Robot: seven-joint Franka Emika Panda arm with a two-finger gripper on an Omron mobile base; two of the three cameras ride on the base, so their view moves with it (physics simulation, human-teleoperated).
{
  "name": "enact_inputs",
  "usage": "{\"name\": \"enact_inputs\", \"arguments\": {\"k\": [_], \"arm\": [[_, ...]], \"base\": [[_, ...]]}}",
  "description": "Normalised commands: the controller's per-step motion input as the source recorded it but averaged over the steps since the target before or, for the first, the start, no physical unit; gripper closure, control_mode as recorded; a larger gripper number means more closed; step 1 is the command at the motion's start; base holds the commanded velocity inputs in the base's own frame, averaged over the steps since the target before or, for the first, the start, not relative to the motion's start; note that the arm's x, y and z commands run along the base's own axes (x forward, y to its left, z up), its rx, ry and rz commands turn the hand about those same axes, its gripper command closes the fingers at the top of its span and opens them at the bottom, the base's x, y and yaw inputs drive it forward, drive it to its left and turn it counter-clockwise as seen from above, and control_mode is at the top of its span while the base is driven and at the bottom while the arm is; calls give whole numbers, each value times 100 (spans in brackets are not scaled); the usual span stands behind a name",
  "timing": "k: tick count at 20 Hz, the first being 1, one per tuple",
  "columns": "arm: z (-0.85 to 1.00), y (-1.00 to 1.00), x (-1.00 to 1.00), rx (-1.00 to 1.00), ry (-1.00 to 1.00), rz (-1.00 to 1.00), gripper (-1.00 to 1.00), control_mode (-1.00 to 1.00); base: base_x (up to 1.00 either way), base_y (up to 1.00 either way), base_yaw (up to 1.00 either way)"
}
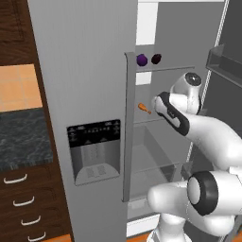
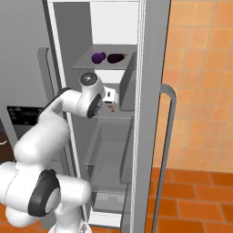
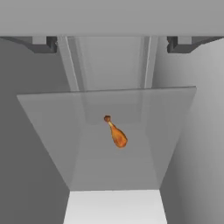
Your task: Place one eggplant and one chicken drumstick in each tupperware on the nearby counter, to pack two identical lunches.
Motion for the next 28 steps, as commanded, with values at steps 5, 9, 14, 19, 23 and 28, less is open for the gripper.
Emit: {"name": "enact_inputs", "arguments": {"k": [5, 9, 14, 19, 23, 28], "arm": [[-36, -8, 40, 9, 0, 9, -100, -100], [-19, 33, 34, -2, 0, 0, -100, -100], [-21, 33, 42, -1, 0, 0, -100, -100], [-12, -7, 62, 0, 0, 0, -100, -100], [-4, -7, 47, 0, 0, 0, -100, -100], [-22, -4, 45, 0, 3, 0, -100, -100]], "base": [[0, 0, 0], [0, 0, 0], [0, 0, 0], [0, 0, 0], [0, 0, 0], [0, 0, 0]]}}
